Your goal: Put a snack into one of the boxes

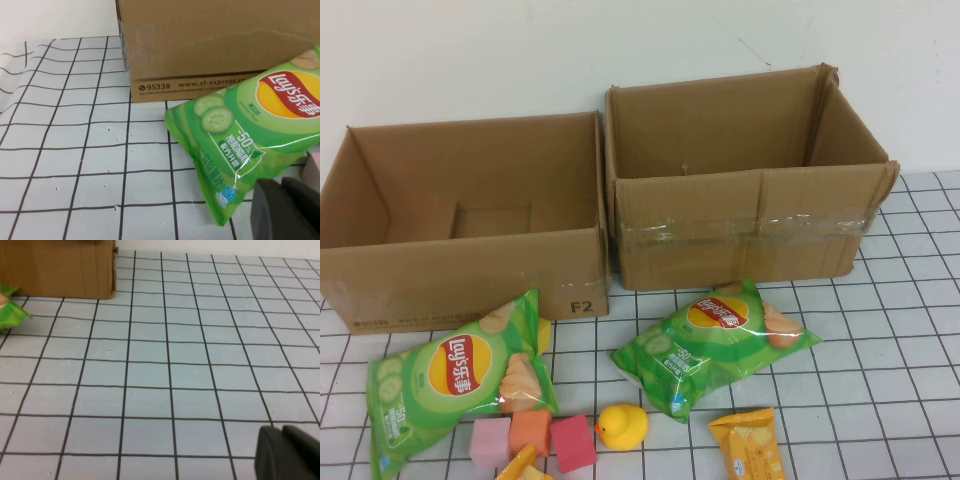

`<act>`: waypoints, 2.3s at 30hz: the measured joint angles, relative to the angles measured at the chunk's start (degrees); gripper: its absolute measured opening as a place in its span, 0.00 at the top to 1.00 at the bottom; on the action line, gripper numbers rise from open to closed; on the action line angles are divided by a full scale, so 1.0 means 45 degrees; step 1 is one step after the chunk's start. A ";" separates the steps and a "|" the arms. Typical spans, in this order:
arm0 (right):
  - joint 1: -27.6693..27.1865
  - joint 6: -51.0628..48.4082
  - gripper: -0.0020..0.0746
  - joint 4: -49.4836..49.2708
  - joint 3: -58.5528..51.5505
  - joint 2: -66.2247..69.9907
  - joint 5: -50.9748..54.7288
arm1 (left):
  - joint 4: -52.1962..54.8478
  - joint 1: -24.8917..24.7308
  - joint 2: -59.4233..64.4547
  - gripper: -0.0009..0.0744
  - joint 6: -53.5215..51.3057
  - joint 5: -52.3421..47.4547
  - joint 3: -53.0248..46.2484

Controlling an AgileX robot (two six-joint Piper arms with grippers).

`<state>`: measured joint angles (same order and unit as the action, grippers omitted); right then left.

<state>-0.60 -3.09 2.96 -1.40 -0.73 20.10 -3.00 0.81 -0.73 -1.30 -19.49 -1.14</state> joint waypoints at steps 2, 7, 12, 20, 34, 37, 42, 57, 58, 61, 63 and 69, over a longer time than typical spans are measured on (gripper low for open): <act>0.0000 0.0000 0.98 0.0000 0.0000 0.0000 0.0000 | 0.0000 0.0000 0.0000 0.99 0.0000 0.0000 0.0000; 0.0000 0.0000 0.98 0.0000 0.0000 0.0000 0.0000 | 0.0000 0.0000 0.0000 0.99 0.0000 0.0000 0.0000; 0.0000 0.0000 0.98 0.0000 0.0000 0.0000 0.0000 | 0.0000 0.0000 0.0000 0.99 0.0000 0.0000 0.0000; 0.0000 0.0000 0.98 0.0000 0.0000 0.0000 0.0000 | 0.0000 0.0000 0.0000 0.99 0.0000 0.0000 0.0000; 0.0000 0.0000 0.98 0.0000 0.0000 0.0000 0.0000 | 0.0000 0.0000 0.0000 0.99 0.0000 0.0000 0.0000; 0.0000 0.0000 0.98 0.0000 0.0000 0.0000 0.0000 | 0.0000 0.0000 0.0000 0.99 0.0000 0.0000 0.0000; 0.0000 0.0000 0.98 0.0000 0.0000 0.0000 0.0000 | 0.0027 0.0000 0.0000 0.99 0.0000 0.0000 0.0000; 0.0000 0.0000 0.98 0.0000 0.0000 0.0000 0.0000 | 0.0103 0.0000 0.0000 0.99 -0.0021 0.1499 -0.0081; 0.0000 0.0000 0.98 0.0000 0.0000 0.0000 0.0000 | 0.0103 0.0000 0.0000 0.99 -0.0021 0.2014 -0.0081; 0.0000 0.0000 0.98 0.0000 0.0000 0.0000 0.0000 | 0.0103 0.0000 0.0000 0.99 -0.0021 0.4061 -0.0081; 0.0000 0.0000 0.98 0.0000 0.0000 0.0000 0.0000 | 0.0103 0.0000 0.0000 0.99 -0.0021 0.5490 -0.0081; 0.0000 0.0000 0.98 0.0000 0.0000 0.0000 0.0000 | 0.0103 0.0000 0.0000 0.99 -0.0021 0.7718 -0.0081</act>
<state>-0.60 -3.09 2.96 -1.40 -0.73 20.10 -2.53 0.81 -0.73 -1.39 15.24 -1.50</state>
